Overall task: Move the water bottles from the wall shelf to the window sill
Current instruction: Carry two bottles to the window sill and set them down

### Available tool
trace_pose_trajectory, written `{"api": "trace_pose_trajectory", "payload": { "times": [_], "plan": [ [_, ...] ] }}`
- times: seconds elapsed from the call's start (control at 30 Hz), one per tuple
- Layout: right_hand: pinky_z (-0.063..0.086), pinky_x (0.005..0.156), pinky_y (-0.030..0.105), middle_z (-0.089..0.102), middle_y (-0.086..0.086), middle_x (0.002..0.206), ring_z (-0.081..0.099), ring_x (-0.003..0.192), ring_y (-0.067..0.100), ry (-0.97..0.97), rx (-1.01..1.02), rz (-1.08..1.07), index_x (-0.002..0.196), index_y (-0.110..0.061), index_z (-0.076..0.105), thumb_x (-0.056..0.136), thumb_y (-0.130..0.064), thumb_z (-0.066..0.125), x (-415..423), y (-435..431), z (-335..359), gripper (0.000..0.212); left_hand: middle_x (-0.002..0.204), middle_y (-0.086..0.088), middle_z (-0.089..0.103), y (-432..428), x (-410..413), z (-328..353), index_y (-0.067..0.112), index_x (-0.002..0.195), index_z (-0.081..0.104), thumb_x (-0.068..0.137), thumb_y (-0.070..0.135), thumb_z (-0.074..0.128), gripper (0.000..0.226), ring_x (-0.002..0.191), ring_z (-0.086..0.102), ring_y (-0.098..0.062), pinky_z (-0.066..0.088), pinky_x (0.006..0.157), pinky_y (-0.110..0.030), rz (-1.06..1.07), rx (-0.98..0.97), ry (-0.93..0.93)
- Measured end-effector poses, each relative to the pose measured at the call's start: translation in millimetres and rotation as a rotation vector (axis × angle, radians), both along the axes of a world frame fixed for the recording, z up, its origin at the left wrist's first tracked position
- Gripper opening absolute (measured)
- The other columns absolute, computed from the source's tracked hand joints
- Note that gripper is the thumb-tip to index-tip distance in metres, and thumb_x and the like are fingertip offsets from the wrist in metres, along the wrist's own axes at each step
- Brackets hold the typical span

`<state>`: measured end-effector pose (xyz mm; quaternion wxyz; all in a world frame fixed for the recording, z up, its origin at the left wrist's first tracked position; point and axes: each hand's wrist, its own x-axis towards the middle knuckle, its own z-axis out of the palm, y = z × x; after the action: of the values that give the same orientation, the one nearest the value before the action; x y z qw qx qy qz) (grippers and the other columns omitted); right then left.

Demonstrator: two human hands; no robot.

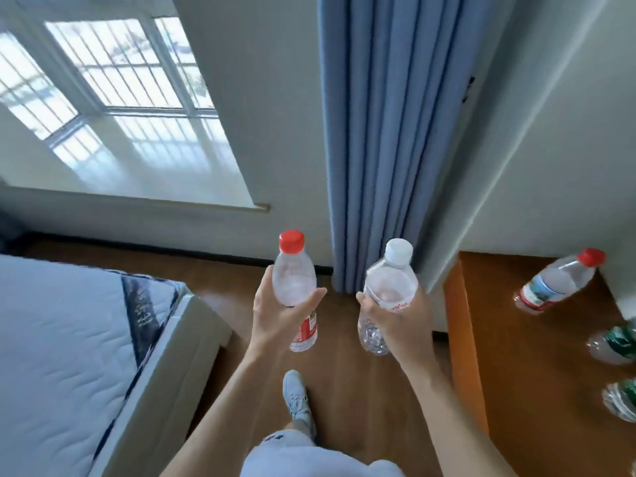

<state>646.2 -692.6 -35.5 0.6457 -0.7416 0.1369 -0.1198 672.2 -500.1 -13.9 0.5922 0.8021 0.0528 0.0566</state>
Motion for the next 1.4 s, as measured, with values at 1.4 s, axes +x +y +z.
{"api": "trace_pose_trajectory", "payload": {
  "times": [1.4],
  "plan": [
    [0.044,0.068,0.001,0.065,-0.010,0.095,0.062,0.088,-0.005,-0.087,-0.234,0.653,0.104,-0.028,0.056,0.065,-0.034,0.092,510,419,-6,0.054,0.104,0.029,0.049,389,379,-6,0.041,0.116,0.042,0.062,0.054,0.074,0.063,0.100,0.054,0.010,0.038,0.073,0.000,0.677,0.096,-0.034]
  ]
}}
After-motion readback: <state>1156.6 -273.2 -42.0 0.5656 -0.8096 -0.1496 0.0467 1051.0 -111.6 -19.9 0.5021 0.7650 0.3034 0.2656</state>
